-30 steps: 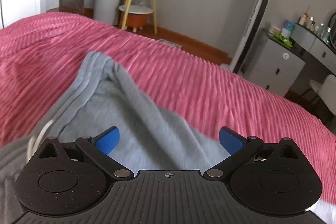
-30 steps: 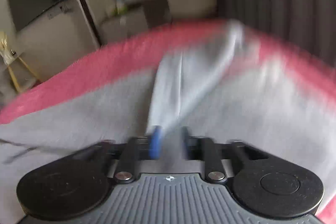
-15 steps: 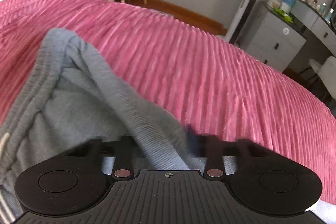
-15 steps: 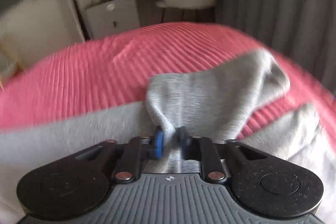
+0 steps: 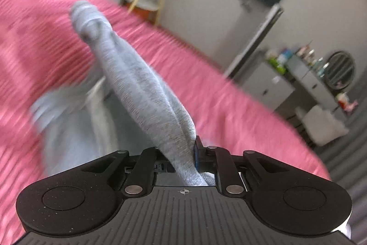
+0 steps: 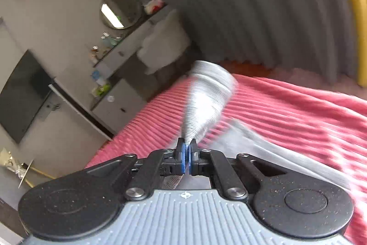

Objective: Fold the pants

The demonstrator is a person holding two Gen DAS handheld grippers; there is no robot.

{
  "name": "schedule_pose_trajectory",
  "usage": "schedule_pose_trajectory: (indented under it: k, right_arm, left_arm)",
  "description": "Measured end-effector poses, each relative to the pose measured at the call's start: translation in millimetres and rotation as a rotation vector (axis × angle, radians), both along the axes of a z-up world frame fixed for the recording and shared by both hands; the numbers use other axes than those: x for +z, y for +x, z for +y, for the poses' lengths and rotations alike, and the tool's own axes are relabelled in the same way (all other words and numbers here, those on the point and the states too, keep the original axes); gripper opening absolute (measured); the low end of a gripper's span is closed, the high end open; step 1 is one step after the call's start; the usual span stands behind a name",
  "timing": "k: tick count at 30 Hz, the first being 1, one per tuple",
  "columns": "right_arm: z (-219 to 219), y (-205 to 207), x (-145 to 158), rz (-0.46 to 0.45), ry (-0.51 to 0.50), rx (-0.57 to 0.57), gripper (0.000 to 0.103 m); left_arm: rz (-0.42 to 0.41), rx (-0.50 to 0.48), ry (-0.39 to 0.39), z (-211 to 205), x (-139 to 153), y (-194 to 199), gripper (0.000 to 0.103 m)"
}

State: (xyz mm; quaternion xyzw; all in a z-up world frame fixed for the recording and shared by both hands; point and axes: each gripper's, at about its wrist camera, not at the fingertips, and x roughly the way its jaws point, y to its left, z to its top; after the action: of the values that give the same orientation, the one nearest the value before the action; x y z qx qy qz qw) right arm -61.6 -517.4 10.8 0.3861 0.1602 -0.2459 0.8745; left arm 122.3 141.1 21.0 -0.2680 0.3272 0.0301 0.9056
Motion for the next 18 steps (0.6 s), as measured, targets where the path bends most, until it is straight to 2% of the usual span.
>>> schedule_pose_trajectory:
  k: [3, 4, 6, 7, 8, 10, 11, 13, 15, 16, 17, 18]
  right_arm:
    - [-9, -29, -46, 0.123, 0.067, -0.010, 0.003]
    - [-12, -32, -62, 0.168, 0.097, -0.018, 0.003]
    - [-15, -33, -86, 0.216, 0.142, -0.027, 0.003]
    - [-14, -34, -89, 0.197, 0.138, -0.033, 0.005]
    - [-12, -35, -88, 0.186, 0.125, -0.034, 0.007]
    - [-11, -33, -86, 0.191, 0.125, -0.037, 0.010]
    - [-12, -32, -87, 0.187, 0.142, -0.039, 0.012]
    - [-14, -28, -87, 0.173, 0.173, -0.040, 0.016]
    - [-14, -28, -93, 0.149, 0.216, -0.045, 0.017]
    - [-17, -28, -95, 0.140, 0.236, -0.046, 0.017]
    - [-19, -24, -96, 0.131, 0.249, -0.047, 0.016]
    - [-17, -23, -96, 0.131, 0.256, -0.050, 0.014]
  left_arm:
    - [0.148, 0.026, -0.018, 8, -48, -31, 0.018]
    - [0.174, 0.021, -0.029, 9, -59, -36, 0.019]
    - [0.141, 0.030, -0.029, 11, -64, -44, 0.021]
    - [0.127, 0.025, -0.022, 11, -58, -43, 0.028]
    - [0.119, 0.027, -0.013, 12, -54, -42, 0.043]
    - [0.084, 0.031, -0.009, 13, -48, -40, 0.060]
    - [0.083, 0.033, -0.016, 14, -47, -36, 0.064]
    - [0.106, 0.048, -0.049, 14, -49, -29, 0.064]
    - [0.117, 0.060, -0.102, 16, -54, -25, 0.057]
    - [0.136, 0.070, -0.116, 18, -56, -23, 0.045]
    - [0.152, 0.077, -0.119, 20, -59, -23, 0.029]
    - [0.170, 0.082, -0.121, 22, -60, -23, 0.025]
